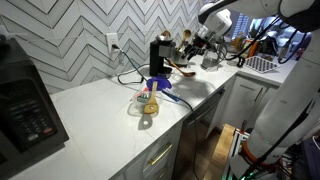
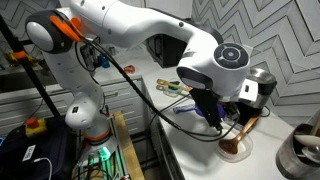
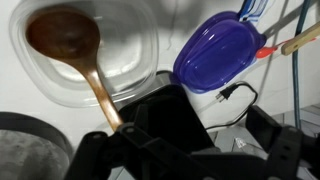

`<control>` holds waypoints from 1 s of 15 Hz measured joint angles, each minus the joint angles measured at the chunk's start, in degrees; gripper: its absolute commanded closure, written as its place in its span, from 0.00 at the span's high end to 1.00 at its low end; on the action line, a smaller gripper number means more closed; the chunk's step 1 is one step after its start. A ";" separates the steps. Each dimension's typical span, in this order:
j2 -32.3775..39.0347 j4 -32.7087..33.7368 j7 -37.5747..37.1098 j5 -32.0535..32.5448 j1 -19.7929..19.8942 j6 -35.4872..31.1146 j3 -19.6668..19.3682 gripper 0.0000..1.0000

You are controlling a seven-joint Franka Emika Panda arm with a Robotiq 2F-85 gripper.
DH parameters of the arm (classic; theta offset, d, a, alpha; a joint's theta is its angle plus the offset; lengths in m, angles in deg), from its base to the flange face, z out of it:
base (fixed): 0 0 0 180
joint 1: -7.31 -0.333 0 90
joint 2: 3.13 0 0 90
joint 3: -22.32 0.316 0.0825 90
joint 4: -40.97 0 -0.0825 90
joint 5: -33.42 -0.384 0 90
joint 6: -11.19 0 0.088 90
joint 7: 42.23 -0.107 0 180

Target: Pick up the wooden spoon from the clear lunch box on the right and put it in the clear lunch box on the left

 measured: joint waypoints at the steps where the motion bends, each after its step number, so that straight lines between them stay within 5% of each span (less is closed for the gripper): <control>1: 0.50 0.02 0.94 -2.92 -0.05 -3.21 0.12 1.00; 5: 4.92 1.98 1.72 -13.61 0.27 -13.12 0.25 1.00; 12: 8.29 4.76 -0.51 -13.28 1.20 -13.23 0.65 1.00; 15: 8.73 4.75 2.38 -7.66 1.44 -13.21 0.97 1.00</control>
